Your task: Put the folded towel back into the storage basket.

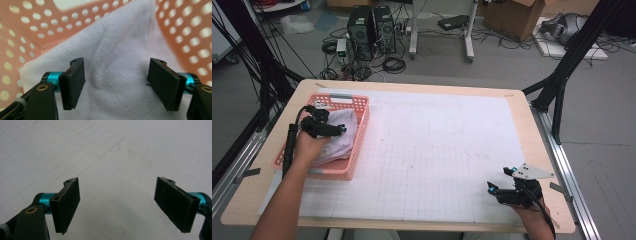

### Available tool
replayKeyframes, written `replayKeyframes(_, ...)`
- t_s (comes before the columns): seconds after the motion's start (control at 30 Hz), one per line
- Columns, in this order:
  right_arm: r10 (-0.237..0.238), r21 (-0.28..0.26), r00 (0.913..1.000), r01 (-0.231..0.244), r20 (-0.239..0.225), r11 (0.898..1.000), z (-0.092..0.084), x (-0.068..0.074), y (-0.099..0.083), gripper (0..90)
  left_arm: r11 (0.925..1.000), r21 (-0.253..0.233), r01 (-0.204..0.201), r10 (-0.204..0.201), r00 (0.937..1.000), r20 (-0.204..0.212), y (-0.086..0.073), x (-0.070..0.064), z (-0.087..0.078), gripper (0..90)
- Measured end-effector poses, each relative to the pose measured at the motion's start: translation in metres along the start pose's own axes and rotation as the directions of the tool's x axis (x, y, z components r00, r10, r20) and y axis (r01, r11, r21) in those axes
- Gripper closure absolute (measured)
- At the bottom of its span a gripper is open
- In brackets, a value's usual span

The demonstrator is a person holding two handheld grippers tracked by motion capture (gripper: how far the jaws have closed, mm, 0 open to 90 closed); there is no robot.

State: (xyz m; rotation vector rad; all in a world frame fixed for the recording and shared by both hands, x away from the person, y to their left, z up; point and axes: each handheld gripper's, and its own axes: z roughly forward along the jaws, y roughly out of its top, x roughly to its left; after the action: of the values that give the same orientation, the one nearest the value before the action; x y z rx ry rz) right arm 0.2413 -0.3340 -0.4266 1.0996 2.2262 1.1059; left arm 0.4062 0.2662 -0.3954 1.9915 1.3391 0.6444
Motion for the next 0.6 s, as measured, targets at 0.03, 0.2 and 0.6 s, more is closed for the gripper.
replayKeyframes(0.03,-0.001,0.003,1.0000,0.001,-0.001,1.000,0.000,0.000,0.000,19.6,0.9997,-0.018,0.018,-0.017,0.9984,0.054,0.000,0.001,-0.003,36.3)
replayKeyframes(0.2,-0.004,0.002,1.0000,0.004,-0.003,1.000,0.000,0.002,0.001,19.6,0.9994,0.034,-0.001,-0.003,0.9917,0.129,-0.002,0.003,-0.007,47.7)
replayKeyframes(0.6,-0.008,0.007,0.9999,0.008,-0.008,1.000,0.001,0.004,0.002,19.6,0.9907,0.118,-0.068,0.045,0.9809,0.189,-0.012,-0.004,-0.005,51.7)
